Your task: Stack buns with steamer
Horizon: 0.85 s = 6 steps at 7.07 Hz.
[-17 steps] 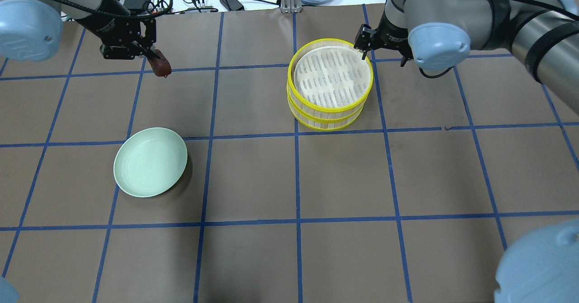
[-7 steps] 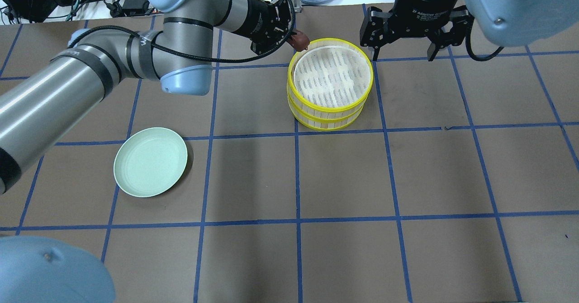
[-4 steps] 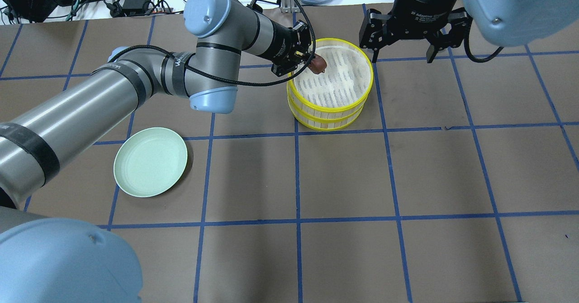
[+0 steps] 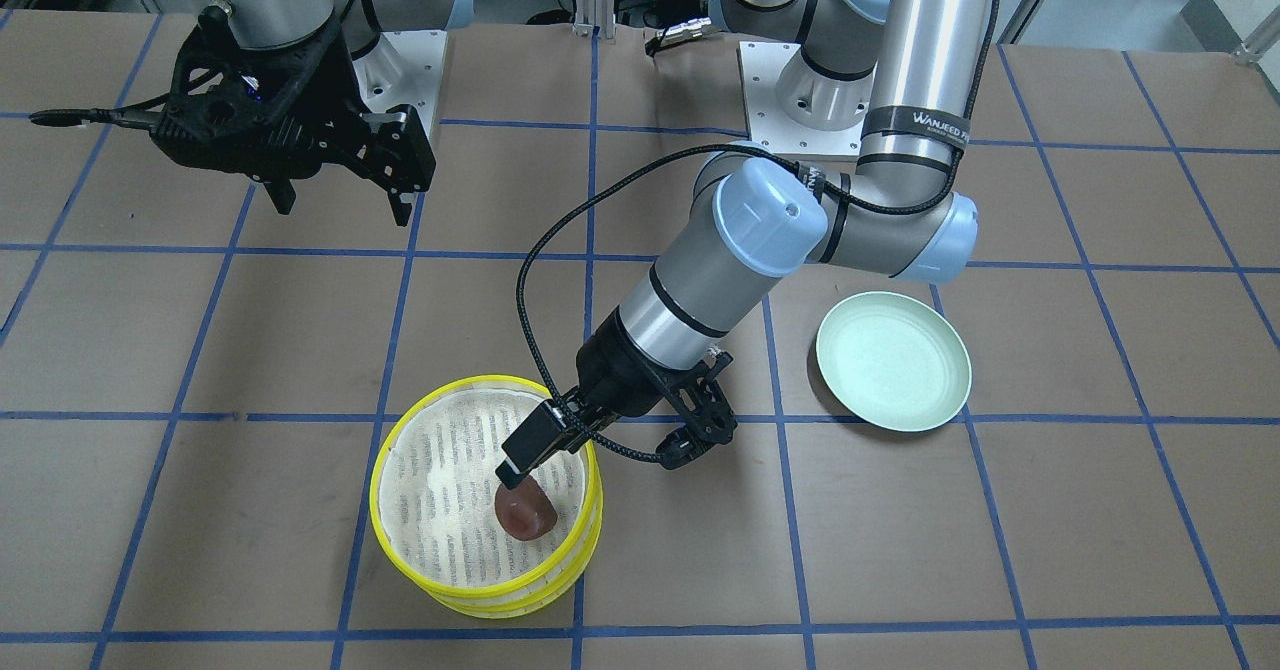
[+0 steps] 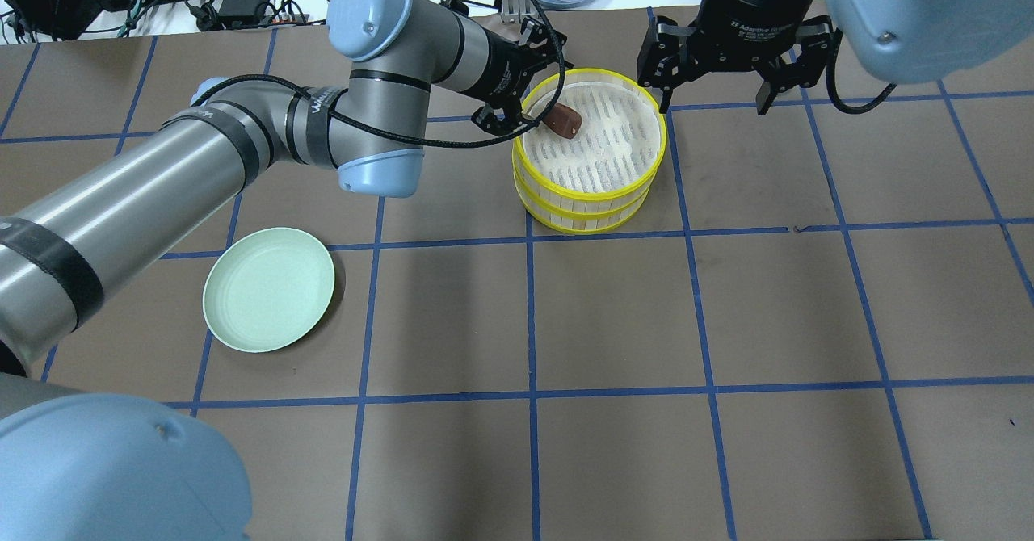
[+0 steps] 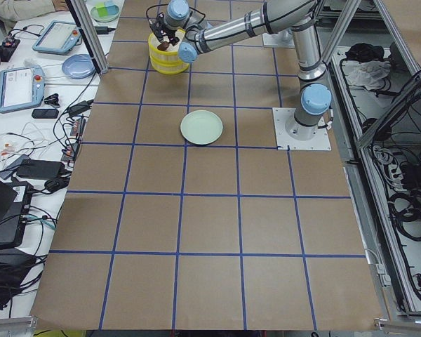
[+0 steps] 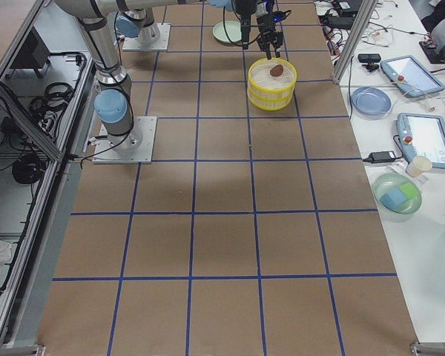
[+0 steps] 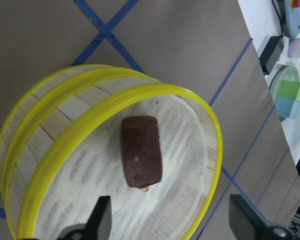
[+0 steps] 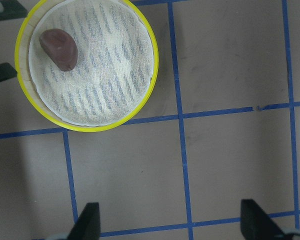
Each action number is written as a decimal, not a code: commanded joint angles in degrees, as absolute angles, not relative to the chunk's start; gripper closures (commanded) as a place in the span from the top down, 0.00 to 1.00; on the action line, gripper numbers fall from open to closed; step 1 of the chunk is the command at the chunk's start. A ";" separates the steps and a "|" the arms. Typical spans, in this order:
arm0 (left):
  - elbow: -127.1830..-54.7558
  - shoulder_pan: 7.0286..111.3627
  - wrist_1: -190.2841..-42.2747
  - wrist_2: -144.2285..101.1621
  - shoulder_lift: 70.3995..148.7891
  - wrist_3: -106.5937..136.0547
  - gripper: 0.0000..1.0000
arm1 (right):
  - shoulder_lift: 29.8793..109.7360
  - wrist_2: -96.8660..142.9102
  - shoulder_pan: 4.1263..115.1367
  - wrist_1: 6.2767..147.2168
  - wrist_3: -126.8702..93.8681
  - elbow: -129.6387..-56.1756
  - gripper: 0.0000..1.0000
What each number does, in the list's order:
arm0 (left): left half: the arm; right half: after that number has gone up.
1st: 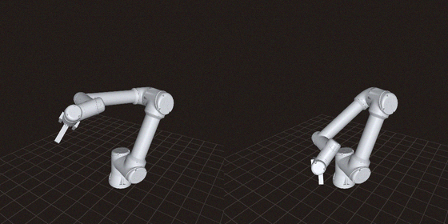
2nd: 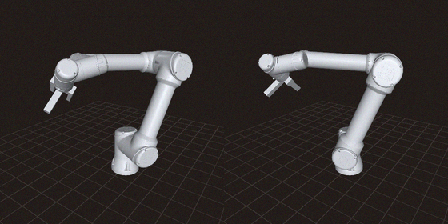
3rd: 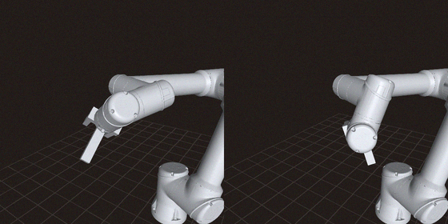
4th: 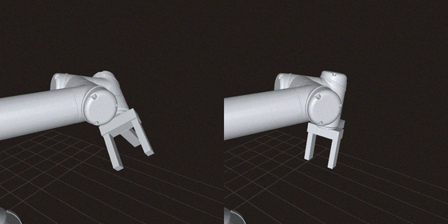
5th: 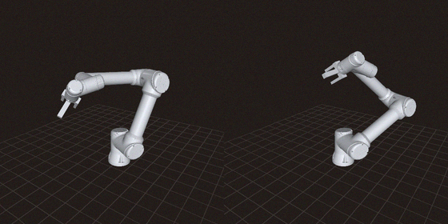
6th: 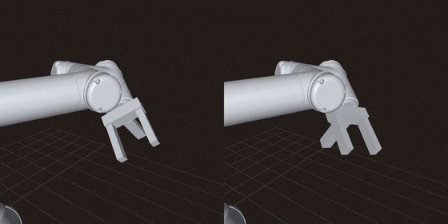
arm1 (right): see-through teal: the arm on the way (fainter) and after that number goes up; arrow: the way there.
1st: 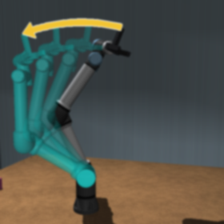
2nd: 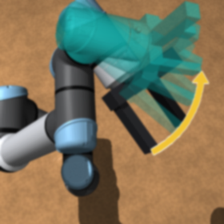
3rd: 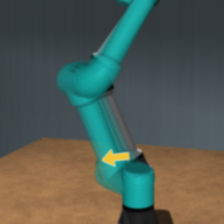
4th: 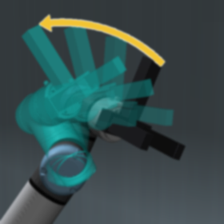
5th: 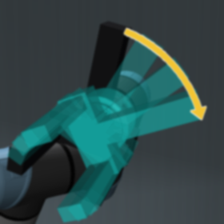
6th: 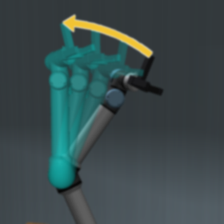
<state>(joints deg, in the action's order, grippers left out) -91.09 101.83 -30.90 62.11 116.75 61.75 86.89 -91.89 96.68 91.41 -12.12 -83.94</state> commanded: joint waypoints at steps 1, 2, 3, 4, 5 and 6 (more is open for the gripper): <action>-87.91 95.75 -41.49 62.23 113.14 50.79 0.97 | 87.19 -91.76 96.68 91.41 -12.13 -83.94 0.99; -87.37 92.06 -50.36 63.27 110.59 40.97 0.96 | 86.84 -89.84 96.68 91.41 -12.30 -83.94 1.00; -87.36 90.02 -56.80 68.68 108.04 31.82 0.98 | 86.66 -90.17 96.68 91.32 -11.52 -83.94 1.00; -87.36 89.65 -65.22 77.61 105.84 24.07 0.99 | 86.57 -90.26 96.42 90.71 -10.03 -83.94 1.00; -87.36 89.56 -73.83 85.96 102.86 15.64 1.00 | 86.31 -90.26 95.89 90.01 -7.32 -83.85 1.00; -87.36 89.30 -79.83 94.66 100.48 11.73 1.00 | 86.22 -91.22 95.71 90.26 -2.42 -83.59 1.00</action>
<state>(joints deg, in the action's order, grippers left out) -87.39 89.69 -71.44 84.45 103.55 18.55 86.39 -90.50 96.04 90.36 -7.13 -83.81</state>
